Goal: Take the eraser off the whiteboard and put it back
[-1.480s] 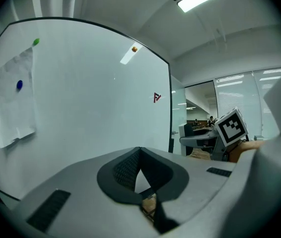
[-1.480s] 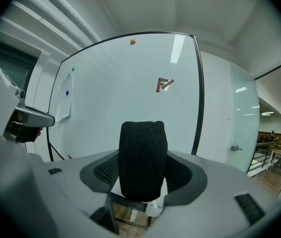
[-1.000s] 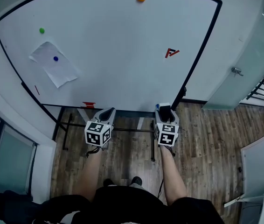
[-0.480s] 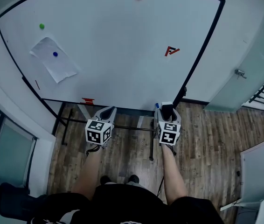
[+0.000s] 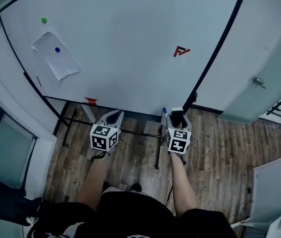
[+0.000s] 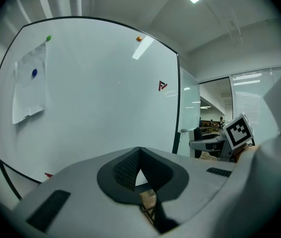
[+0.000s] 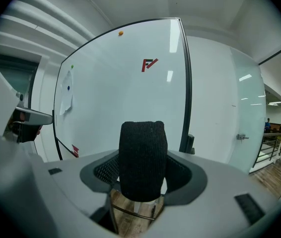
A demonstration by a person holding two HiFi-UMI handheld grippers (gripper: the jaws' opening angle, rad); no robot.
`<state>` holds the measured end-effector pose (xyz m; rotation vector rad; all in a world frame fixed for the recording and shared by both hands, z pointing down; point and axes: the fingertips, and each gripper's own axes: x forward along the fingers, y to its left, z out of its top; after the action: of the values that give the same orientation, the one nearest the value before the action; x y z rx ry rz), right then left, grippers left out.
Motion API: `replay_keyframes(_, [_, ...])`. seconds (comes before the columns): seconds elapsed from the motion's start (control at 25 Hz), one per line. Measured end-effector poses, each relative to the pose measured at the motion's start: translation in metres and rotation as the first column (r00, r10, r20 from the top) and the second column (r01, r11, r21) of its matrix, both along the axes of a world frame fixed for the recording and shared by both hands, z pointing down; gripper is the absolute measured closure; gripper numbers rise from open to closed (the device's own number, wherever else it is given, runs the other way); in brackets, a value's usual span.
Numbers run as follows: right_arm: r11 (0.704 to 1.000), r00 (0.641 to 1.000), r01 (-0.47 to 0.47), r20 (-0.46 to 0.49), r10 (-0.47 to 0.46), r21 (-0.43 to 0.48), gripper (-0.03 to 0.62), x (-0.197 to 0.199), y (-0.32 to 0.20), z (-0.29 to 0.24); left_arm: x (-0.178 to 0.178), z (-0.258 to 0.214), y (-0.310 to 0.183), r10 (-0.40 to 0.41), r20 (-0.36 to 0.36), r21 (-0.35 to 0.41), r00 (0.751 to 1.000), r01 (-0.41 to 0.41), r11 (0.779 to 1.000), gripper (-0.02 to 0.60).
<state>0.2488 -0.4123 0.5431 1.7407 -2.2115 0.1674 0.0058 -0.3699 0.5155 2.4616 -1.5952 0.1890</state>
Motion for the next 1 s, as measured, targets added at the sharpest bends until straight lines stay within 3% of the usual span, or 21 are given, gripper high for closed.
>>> replay_keyframes(0.28, [0.999,0.999,0.033,0.026,-0.033,0.012,0.33,0.003,0.002,0.007,0.003,0.01,0.008,-0.03,0.0,-0.018,1.0,0.03,0.999,0.563])
replay_keyframes(0.64, [0.999,0.998,-0.032,0.054,0.031,0.01,0.33,0.004,0.006,-0.003,-0.021,-0.005,-0.001,-0.012,0.023,-0.013,1.0,0.012,1.0,0.565])
replay_keyframes(0.8, [0.998,0.998,-0.043,0.043,0.041,0.043,0.33,-0.018,0.001,-0.028,-0.044,-0.029,-0.016,0.036,0.016,0.025,0.999,-0.036,0.999,0.565])
replay_keyframes(1.0, [0.993,0.999,-0.041,0.005,0.041,0.109,0.33,-0.073,-0.02,-0.078,-0.084,-0.067,-0.037,0.102,0.025,0.07,0.994,-0.103,0.992,0.563])
